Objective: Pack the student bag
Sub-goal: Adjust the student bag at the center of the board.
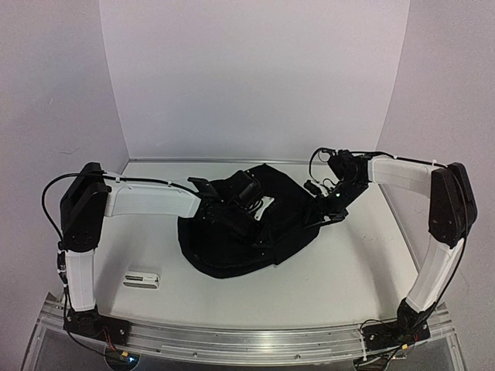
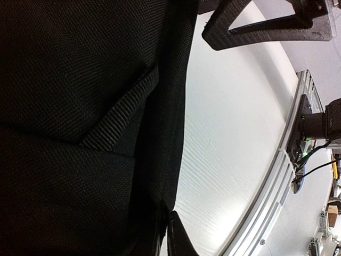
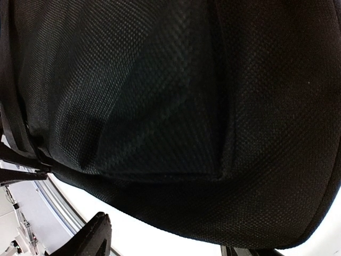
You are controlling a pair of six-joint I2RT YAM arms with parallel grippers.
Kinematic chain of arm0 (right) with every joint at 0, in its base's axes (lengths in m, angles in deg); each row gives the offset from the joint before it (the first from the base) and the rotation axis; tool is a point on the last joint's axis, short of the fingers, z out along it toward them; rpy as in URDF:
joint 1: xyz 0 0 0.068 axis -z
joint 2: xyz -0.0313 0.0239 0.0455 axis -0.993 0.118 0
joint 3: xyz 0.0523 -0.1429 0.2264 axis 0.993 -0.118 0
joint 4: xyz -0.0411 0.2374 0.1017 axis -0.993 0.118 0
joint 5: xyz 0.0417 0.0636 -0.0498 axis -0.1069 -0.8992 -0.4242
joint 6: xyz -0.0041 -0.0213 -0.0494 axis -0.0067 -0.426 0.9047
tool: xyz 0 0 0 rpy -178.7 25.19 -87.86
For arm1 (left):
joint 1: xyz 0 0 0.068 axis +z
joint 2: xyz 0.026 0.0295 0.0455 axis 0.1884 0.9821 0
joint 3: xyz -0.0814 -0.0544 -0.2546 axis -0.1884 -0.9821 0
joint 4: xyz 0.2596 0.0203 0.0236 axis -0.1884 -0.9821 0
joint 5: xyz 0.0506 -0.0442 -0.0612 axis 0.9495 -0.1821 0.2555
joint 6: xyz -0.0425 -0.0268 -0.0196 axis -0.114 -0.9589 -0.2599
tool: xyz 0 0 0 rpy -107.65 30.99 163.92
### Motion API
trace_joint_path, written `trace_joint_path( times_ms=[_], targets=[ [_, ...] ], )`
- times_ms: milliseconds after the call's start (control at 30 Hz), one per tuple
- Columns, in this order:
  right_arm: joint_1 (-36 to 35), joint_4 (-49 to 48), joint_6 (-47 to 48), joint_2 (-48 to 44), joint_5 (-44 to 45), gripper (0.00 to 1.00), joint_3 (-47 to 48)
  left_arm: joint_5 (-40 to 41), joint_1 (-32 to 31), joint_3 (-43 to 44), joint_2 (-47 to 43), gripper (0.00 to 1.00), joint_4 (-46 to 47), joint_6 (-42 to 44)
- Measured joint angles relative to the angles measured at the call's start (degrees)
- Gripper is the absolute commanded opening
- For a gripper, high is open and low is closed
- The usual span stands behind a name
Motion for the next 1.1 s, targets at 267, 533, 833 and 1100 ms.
trace_joint_path(
  times_ms=[267,533,833,1100],
  targets=[
    [0.0,0.71,-0.81,2.0,0.25,0.7,2.38,-0.97,-0.51,-0.03,-0.01,0.0,0.59,0.97],
    [2.83,1.15,-0.79,6.5,1.5,0.69,7.85,-3.25,-1.5,-3.09,-1.64,0.0,0.75,1.79],
    [6.57,0.88,-1.1,13.55,-0.51,0.68,12.43,-3.56,-1.56,-8.53,-4.35,0.0,3.91,2.29],
    [8.15,-3.06,-3.58,6.55,-4.74,0.69,4.84,-3.68,-1.72,-4.42,-3.34,0.0,3.82,2.35]
  ],
)
